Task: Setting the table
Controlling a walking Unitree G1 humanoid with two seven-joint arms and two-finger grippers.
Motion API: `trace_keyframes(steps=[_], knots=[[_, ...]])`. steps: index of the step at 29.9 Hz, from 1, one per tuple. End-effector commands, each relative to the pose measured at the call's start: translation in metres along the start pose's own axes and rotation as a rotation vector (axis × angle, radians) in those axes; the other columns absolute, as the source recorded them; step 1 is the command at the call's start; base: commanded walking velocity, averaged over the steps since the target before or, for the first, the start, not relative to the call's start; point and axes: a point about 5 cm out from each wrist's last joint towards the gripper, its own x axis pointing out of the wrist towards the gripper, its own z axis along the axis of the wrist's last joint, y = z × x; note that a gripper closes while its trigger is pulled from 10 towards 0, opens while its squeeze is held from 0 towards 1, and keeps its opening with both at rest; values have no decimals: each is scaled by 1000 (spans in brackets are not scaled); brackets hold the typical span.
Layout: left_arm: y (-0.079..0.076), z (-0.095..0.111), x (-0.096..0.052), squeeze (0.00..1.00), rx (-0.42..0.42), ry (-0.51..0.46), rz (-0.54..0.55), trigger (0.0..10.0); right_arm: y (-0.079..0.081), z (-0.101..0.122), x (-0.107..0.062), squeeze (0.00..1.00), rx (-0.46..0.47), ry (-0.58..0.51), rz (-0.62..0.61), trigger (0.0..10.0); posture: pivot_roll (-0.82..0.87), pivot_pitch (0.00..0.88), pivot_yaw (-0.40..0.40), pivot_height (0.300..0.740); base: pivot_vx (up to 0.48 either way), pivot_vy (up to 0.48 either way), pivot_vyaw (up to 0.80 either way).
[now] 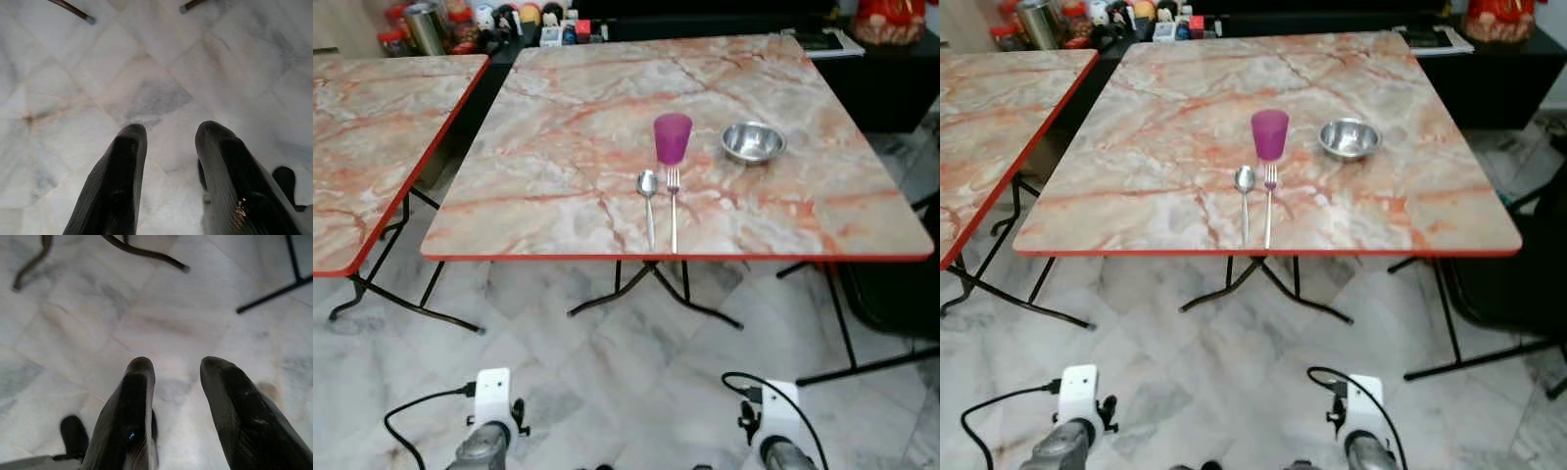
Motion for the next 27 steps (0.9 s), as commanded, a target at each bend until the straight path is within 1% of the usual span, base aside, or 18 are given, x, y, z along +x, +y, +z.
trace_keyframes(steps=[1,6,8,10,15,16,19,21,24,25,27], knots=[[5,-9,-2,0,8,38,9,10000,2,-2,0,0,2,12,-3,10000,-148,148,47,740,0,0,0],[3,-10,-2,0,9,41,-1,10000,-2,-2,0,0,-1,13,-11,10000,-149,145,48,740,0,0,0],[2,-10,-2,0,8,42,-3,10000,-5,-3,-1,0,-24,24,-31,10000,-149,145,47,740,0,0,0],[0,-10,-2,0,4,42,-6,10000,-11,-4,-1,0,3,22,-53,10000,-145,144,42,740,0,0,0],[-1,-10,-2,0,4,40,-9,10000,-16,-2,-1,0,-1,11,-54,10000,-142,144,40,740,0,0,0],[-1,-9,-2,0,7,38,-11,10000,-18,3,0,0,-7,-20,-45,10000,-140,144,41,740,0,0,0],[-1,-9,-2,0,7,36,-13,10000,-20,13,1,0,-20,-67,-40,10000,-141,147,43,740,0,0,0],[0,-9,-2,0,8,36,-13,10000,-23,25,3,0,-21,-123,-40,10000,-147,150,45,740,0,0,0],[1,-9,-2,0,9,37,-13,10000,-26,35,3,0,-28,-174,-41,10000,-150,150,46,740,0,0,0],[1,-8,-2,0,11,37,-15,10000,-28,43,3,0,-29,-217,-41,10000,-150,151,47,740,0,0,0],[1,-8,-2,0,14,36,-17,10000,-30,50,2,0,-31,-263,-41,10000,-151,151,49,740,0,0,0]])
